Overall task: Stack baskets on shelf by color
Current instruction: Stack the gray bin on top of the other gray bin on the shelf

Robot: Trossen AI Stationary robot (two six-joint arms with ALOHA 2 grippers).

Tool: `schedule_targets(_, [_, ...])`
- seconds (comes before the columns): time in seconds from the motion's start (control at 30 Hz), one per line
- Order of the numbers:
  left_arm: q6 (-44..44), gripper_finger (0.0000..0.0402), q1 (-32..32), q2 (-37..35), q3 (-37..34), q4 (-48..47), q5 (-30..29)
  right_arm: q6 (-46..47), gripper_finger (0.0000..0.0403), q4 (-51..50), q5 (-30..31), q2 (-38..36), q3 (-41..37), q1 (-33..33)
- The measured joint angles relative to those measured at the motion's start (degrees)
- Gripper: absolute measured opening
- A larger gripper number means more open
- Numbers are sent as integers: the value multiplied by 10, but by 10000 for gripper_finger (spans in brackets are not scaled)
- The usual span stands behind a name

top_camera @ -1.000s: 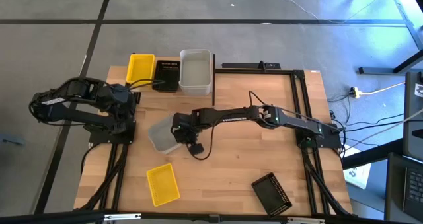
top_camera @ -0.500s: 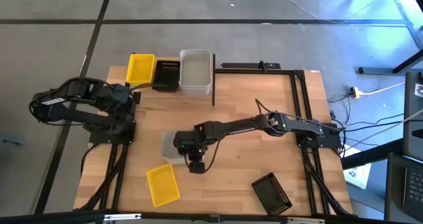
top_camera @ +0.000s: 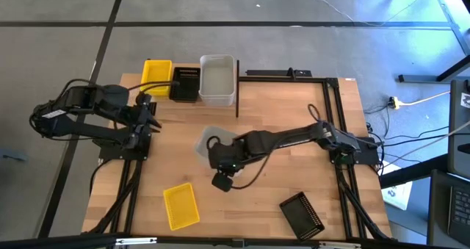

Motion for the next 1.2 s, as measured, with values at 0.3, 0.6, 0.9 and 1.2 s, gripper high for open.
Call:
schedule_targets(0.3, [17,66,0,-10,0,72,-3,194,0,-15,59,-39,0,46])
schedule_targets(0.6, [-5,66,0,-9,0,155,-38,385,0,-26,147,-50,0,64])
schedule_targets(0.9, [12,66,0,-6,-1,154,-56,437,0,-43,138,-66,0,66])
schedule_targets(1.2, [22,66,0,-7,-3,233,-64,453,0,-111,174,-104,0,53])
